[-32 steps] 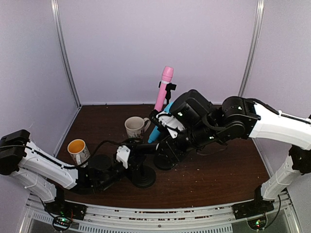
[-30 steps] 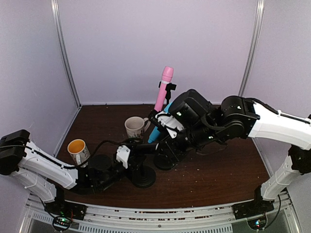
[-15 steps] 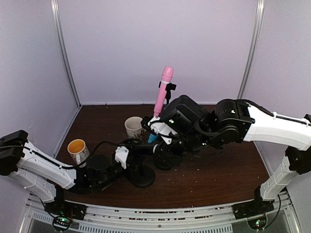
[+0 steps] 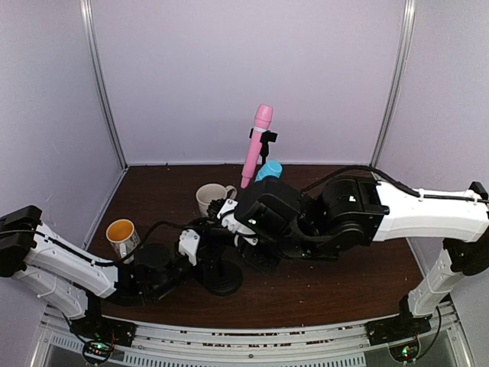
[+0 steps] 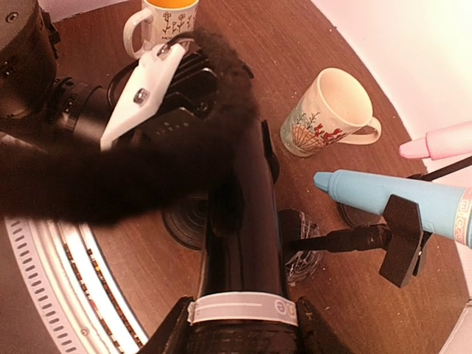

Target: Attach the microphones to the stand

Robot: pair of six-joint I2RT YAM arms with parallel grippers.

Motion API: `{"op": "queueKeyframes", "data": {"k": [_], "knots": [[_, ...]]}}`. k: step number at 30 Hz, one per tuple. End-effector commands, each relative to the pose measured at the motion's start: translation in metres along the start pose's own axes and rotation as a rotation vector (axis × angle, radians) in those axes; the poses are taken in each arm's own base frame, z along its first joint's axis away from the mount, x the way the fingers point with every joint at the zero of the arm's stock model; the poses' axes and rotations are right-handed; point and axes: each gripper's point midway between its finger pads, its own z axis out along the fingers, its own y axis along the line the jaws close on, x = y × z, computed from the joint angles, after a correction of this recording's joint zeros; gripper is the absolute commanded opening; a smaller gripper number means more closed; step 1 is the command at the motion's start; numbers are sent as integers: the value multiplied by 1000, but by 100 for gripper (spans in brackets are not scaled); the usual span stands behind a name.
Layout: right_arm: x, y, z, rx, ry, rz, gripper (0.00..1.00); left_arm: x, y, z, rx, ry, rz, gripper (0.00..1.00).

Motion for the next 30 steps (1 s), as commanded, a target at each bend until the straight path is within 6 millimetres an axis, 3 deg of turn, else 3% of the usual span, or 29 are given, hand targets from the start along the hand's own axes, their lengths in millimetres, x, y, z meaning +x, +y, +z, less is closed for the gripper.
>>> {"op": "queueKeyframes", "data": {"k": [1, 11, 15, 16, 20, 22, 23, 30], "knots": [[49, 6, 88, 140, 166, -141, 0, -94, -71, -29, 317, -318, 63, 0], [42, 10, 96, 148, 162, -172, 0, -93, -70, -30, 317, -314, 63, 0], [40, 9, 86, 131, 154, -147, 0, -91, -57, -30, 255, -304, 53, 0], [40, 8, 82, 126, 152, -140, 5, -90, -53, -30, 233, -299, 52, 0], [39, 4, 61, 87, 132, -100, 54, -88, -36, -30, 149, -286, 59, 0], [33, 1, 46, 69, 94, -55, 96, -90, -30, -31, 118, -290, 72, 0], [29, 2, 40, 43, 72, -37, 99, -90, -27, -32, 104, -291, 81, 0], [-7, 0, -24, -111, -90, 119, 100, -91, 13, -32, 47, -308, 93, 0]]}}
